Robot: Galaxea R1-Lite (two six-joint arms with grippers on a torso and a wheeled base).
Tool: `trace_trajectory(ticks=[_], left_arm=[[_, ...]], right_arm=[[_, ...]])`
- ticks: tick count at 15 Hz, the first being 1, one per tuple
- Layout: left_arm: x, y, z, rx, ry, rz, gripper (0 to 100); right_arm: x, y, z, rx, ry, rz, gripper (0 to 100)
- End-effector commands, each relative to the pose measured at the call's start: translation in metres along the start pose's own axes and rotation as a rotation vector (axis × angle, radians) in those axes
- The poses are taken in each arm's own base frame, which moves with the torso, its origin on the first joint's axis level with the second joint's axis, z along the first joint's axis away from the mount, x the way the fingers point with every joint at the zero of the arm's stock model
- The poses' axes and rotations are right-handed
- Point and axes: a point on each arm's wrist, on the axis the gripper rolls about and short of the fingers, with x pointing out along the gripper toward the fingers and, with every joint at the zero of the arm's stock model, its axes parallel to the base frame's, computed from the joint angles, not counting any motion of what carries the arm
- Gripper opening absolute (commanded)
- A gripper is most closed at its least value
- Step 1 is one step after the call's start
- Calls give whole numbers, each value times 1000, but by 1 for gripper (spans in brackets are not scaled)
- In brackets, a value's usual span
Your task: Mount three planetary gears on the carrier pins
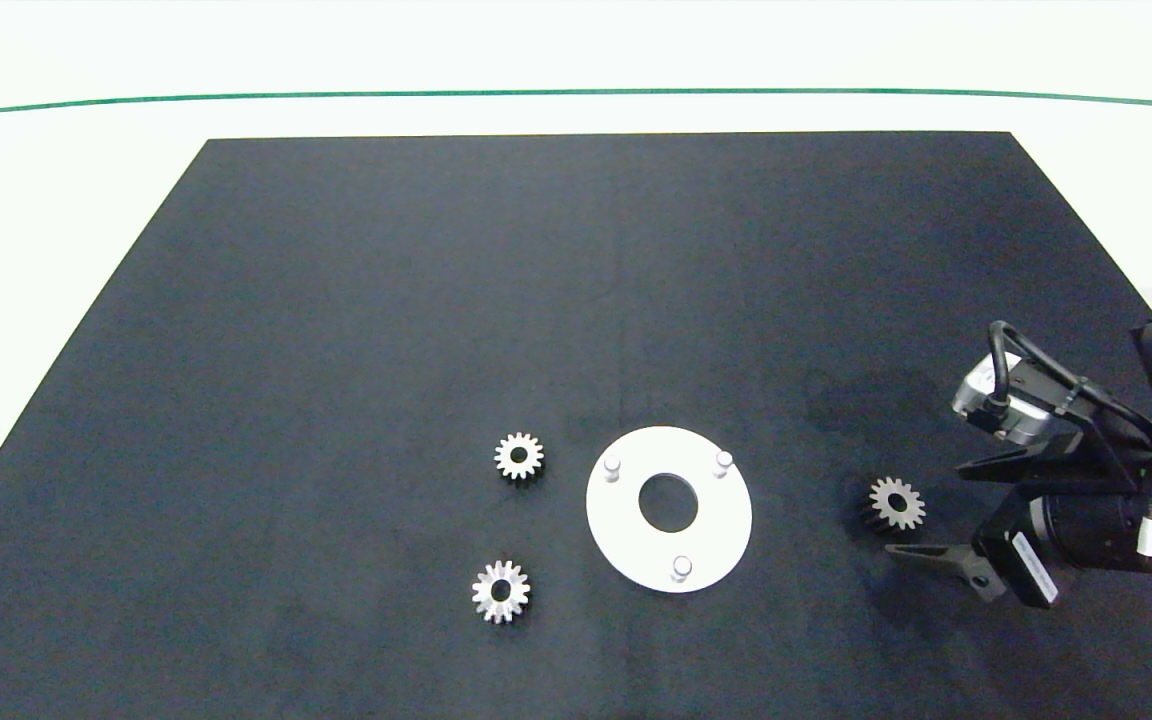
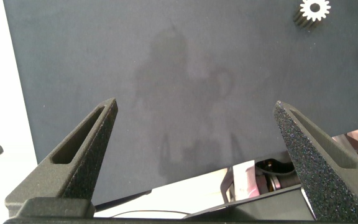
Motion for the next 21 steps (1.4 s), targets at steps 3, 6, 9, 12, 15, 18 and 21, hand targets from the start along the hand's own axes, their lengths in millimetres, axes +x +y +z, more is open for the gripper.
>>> trace_trajectory(ticks=[3,6,9,12,15,18,21], left_arm=[[0,0,0,2,0,-1,100],[0,0,0,2,0,-1,100],[-1,0,-1,2,-6,1,100],[-2,-1,-2,1,-10,2,100],[-2,-1,-2,1,-12,2,100],[-2,-1,-2,1,-12,2,100],[-2,-1,-2,1,-12,2,100]], right_arm=[[22,3,3,-15,29,29,100],[26,3,4,-16,29,33,100],[30,2,7,-17,11,28,97],[34,0,9,-12,-3,23,91],[33,1,8,-15,-1,22,85],[34,1,7,-17,6,21,79],[34,1,8,-16,5,19,73]])
